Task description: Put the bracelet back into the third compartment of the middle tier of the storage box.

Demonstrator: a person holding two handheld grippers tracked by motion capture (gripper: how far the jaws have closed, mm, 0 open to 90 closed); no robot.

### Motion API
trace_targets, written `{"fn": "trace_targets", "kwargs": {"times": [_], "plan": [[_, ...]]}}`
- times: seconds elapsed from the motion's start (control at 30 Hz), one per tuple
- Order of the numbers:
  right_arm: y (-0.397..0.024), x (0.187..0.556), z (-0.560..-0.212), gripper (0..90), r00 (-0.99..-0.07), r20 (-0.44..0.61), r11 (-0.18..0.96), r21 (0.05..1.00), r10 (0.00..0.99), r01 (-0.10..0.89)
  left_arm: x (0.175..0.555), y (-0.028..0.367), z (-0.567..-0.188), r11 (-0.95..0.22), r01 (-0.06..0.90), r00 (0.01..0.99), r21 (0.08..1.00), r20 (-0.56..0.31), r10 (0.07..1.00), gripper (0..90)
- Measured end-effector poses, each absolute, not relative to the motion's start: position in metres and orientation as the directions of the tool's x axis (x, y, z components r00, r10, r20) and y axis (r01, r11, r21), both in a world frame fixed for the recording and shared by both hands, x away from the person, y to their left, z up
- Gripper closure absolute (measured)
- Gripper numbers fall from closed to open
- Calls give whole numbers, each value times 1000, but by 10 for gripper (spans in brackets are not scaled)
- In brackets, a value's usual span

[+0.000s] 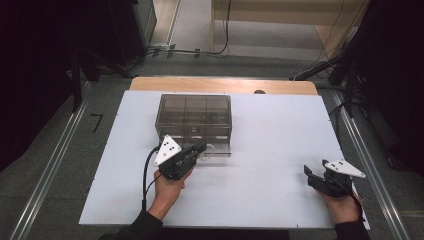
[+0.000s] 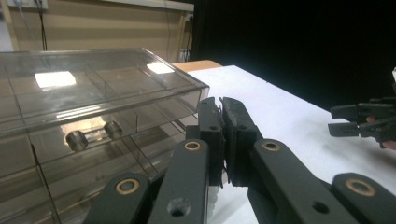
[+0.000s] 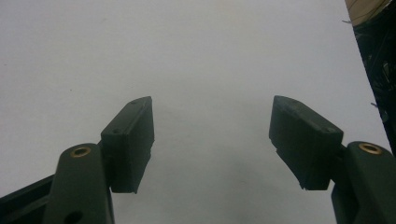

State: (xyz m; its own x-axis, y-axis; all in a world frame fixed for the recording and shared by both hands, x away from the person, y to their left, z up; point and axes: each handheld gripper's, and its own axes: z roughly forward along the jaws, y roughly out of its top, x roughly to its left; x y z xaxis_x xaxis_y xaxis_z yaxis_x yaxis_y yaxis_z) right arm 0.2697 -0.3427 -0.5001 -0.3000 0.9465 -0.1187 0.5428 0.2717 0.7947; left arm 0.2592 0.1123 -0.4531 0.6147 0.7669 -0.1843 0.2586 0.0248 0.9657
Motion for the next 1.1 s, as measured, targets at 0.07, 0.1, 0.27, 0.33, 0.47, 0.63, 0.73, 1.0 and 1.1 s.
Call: {"fn": "trace_targets", "kwargs": {"times": [0.07, 0.1, 0.27, 0.33, 0.47, 0.63, 0.73, 1.0, 1.1], "plan": [[-342, 270, -500, 294, -301, -122, 275, 793, 946, 543, 261, 113, -452, 27, 255, 614, 967, -183, 768, 876], [-342, 270, -500, 294, -300, -120, 273, 793, 946, 545, 262, 113, -452, 32, 255, 613, 966, -187, 767, 876], [-342, 271, -501, 294, -300, -123, 276, 791, 946, 546, 267, 112, -451, 41, 257, 611, 966, -195, 768, 876], [-341, 271, -501, 294, -303, -123, 278, 791, 945, 545, 269, 110, -450, 42, 256, 611, 966, -195, 767, 876], [-341, 271, -501, 295, -303, -126, 280, 790, 945, 546, 273, 109, -450, 41, 253, 607, 967, -192, 771, 876], [-341, 272, -501, 295, -303, -127, 281, 790, 945, 545, 277, 109, -446, 59, 246, 603, 968, -200, 772, 876], [-341, 272, -501, 296, -304, -127, 282, 789, 944, 545, 279, 108, -444, 65, 242, 602, 968, -202, 772, 875], [-341, 273, -502, 297, -302, -128, 282, 789, 945, 546, 286, 100, -446, 62, 240, 600, 969, -198, 775, 875], [-341, 273, -502, 297, -303, -128, 283, 789, 944, 546, 289, 97, -446, 61, 243, 600, 968, -199, 775, 875]]}}
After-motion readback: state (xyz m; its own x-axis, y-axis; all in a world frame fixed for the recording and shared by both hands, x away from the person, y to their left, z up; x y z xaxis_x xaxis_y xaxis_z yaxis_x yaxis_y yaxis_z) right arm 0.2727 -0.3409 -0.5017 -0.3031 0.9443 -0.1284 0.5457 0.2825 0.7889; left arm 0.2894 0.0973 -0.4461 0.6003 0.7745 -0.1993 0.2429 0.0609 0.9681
